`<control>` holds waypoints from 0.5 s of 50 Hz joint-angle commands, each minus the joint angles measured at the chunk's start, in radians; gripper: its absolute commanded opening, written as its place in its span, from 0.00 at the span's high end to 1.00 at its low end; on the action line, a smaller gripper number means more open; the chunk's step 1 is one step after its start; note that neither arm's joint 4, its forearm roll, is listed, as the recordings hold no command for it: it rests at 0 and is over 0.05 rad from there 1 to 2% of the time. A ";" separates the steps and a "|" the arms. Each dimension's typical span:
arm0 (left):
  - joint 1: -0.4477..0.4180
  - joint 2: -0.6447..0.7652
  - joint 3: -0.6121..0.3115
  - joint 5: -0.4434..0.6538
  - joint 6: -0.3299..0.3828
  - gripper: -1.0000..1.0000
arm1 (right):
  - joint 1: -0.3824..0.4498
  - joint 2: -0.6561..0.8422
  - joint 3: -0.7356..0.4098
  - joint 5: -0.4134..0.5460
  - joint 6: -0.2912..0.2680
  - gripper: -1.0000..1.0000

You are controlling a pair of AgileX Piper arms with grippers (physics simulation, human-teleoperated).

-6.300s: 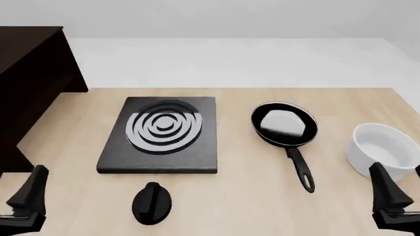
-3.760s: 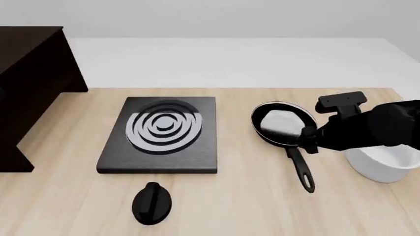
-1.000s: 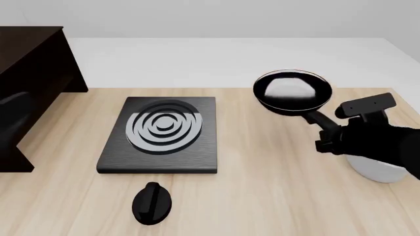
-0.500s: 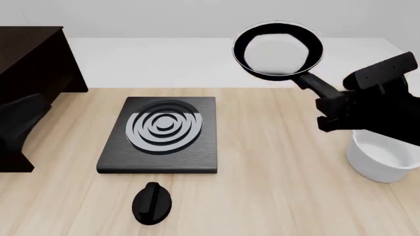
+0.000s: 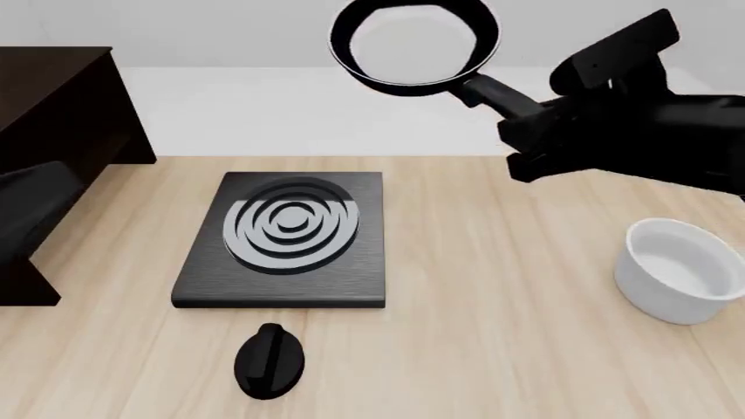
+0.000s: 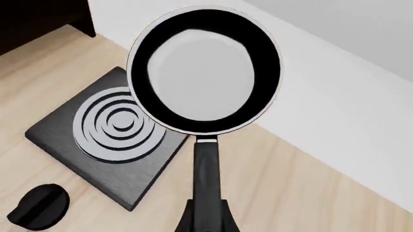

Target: Put the frying pan on the cabinet shelf.

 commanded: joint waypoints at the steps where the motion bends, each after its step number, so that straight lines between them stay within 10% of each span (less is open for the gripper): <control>1: 0.004 -0.041 0.014 -0.013 -0.139 0.00 | 0.101 0.050 -0.149 0.012 0.007 1.00; 25: -0.044 -0.064 0.076 -0.018 -0.248 0.00 | 0.311 0.224 -0.258 -0.033 0.038 1.00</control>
